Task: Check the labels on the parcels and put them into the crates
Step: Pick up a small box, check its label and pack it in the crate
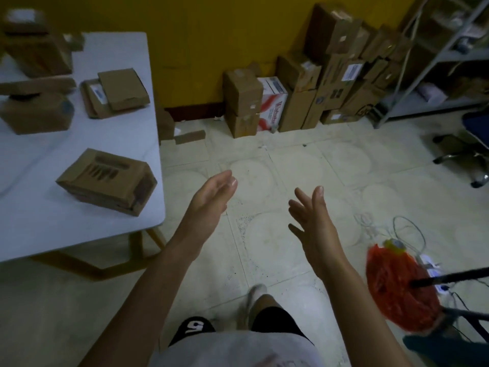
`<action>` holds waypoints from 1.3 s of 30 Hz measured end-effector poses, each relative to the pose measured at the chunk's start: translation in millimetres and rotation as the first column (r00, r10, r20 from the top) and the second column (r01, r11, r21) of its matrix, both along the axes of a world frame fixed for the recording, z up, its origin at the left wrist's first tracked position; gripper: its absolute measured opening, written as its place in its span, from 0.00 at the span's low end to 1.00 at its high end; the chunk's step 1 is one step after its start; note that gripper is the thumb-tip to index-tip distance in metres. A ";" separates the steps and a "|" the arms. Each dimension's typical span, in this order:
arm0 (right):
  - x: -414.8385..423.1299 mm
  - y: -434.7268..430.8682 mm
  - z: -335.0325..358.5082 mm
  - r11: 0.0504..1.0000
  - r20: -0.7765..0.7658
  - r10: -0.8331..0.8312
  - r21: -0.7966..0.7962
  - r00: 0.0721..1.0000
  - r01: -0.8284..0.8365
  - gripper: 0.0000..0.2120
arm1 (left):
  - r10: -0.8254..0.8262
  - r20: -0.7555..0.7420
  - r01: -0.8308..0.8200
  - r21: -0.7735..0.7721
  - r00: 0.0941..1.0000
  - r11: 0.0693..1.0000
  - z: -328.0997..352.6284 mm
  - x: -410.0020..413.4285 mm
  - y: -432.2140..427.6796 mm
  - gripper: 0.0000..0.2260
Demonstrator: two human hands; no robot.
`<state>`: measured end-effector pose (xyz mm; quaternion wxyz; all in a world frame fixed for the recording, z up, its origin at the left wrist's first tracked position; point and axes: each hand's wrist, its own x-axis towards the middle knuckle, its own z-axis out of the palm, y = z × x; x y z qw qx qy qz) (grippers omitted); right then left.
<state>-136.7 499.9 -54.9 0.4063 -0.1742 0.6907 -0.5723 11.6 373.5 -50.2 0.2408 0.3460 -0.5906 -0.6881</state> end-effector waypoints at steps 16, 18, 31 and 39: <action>-235.6 -339.0 -11.3 0.893 0.012 0.449 0.020 0.893 -0.450 0.36 | 0.390 0.075 -0.390 -0.011 0.918 0.921 -5.1 -203.4 -266.7 0.28; -241.0 -379.2 -9.5 0.848 0.033 0.529 0.023 0.848 -0.530 0.36 | 0.469 0.080 -0.471 0.008 0.879 0.882 -8.4 -207.8 -286.7 0.32; -180.1 -638.5 -28.9 0.554 0.090 0.825 0.060 0.557 -0.830 0.38 | 0.910 0.008 -0.816 0.447 0.414 0.367 -60.7 -136.2 -469.9 0.39; -116.2 -794.9 -14.2 0.452 -0.020 0.891 0.134 0.453 -0.882 0.33 | 0.968 0.028 -0.818 0.541 0.249 0.194 -46.1 -72.0 -601.9 0.35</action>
